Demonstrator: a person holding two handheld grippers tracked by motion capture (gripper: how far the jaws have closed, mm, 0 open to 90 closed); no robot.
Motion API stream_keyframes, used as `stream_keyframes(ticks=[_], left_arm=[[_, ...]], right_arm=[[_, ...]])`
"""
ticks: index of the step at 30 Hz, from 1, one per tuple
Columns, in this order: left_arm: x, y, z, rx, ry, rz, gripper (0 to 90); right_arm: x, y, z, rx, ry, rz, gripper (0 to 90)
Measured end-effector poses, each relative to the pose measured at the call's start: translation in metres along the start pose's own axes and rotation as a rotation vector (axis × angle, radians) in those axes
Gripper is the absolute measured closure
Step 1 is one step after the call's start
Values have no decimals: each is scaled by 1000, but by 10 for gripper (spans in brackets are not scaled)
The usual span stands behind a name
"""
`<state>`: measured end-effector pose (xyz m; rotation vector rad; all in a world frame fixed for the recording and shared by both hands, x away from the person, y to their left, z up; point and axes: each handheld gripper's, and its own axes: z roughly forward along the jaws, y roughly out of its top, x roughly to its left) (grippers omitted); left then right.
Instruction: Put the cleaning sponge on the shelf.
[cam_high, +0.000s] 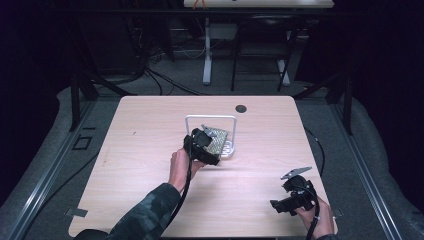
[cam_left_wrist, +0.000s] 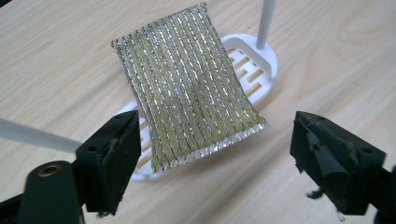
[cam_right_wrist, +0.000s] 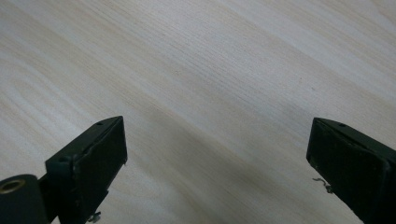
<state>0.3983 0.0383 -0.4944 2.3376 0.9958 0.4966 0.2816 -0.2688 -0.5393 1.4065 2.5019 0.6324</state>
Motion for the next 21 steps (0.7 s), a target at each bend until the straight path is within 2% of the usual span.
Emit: stream_keyframes(ticks=[4, 12, 21], left_arm=[[2, -4, -14, -1, -10, 18, 142], [9, -20, -42, -22, -8, 17, 90], [17, -46, -64, 2, -9, 6, 20]], right_arm=[[0, 0, 0, -1, -3, 0, 46], [1, 0, 0, -4, -6, -3, 47], [1, -1, 0, 2, -6, 4, 49]])
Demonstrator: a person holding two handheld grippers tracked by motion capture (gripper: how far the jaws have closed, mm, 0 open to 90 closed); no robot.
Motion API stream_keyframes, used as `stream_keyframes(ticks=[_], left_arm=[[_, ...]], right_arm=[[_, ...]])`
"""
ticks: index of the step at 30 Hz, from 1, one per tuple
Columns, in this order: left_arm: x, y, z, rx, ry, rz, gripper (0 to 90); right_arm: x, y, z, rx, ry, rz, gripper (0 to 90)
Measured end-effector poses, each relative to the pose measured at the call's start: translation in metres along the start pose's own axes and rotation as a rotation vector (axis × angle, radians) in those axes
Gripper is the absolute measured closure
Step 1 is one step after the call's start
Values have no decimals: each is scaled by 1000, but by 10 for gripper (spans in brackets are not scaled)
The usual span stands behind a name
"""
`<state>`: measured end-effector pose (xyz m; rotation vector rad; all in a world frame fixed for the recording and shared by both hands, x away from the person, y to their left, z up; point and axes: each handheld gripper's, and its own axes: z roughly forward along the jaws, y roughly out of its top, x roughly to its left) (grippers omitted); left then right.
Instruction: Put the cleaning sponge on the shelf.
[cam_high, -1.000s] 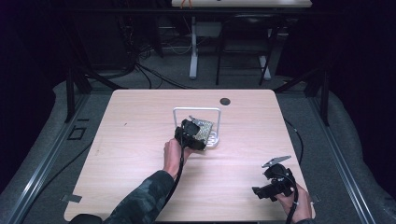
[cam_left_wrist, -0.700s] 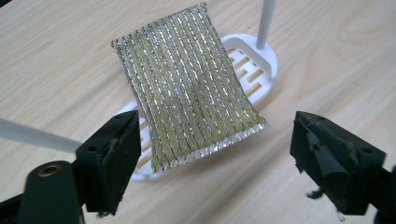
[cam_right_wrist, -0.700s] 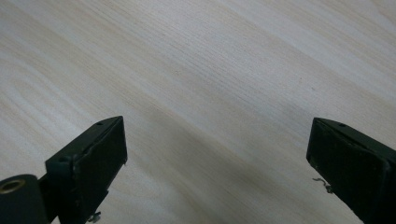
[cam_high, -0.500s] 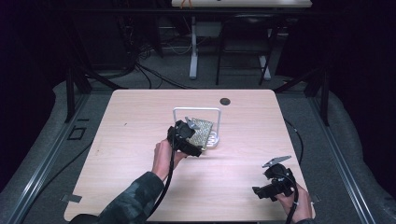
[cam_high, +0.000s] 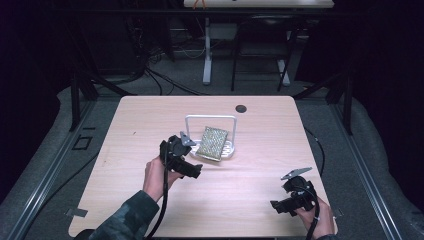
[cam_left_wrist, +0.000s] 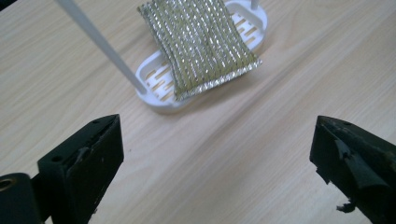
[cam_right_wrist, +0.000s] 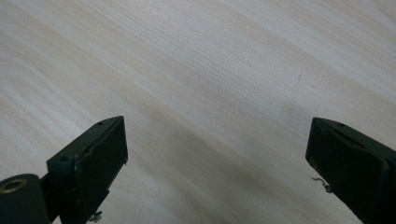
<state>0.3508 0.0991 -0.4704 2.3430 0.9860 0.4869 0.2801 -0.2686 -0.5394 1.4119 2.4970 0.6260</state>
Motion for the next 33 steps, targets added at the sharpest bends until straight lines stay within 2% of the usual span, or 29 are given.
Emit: stream_keyframes(ticks=[4, 10, 14, 17, 19, 23, 33], left_arm=[[5, -19, -3, 12, -9, -18, 4], [13, -47, 2, 66, -13, -36, 2], [16, -66, 3, 82, -15, -53, 2], [19, -80, 9, 94, -17, -75, 1], [21, -86, 14, 120, -14, -75, 2], [25, -92, 23, 130, -25, -99, 2], [22, -89, 28, 140, -40, -80, 2]], right_arm=[[0, 0, 1, 3, -1, -4, 50], [1, -1, 1, 4, 2, -1, 50], [1, -1, 2, 8, 4, 1, 51], [1, -1, 3, 3, 9, 1, 54], [1, -1, 3, 14, 14, -4, 56], [1, 0, 4, 25, 9, -7, 58], [-1, 0, 5, 25, 20, -5, 63]])
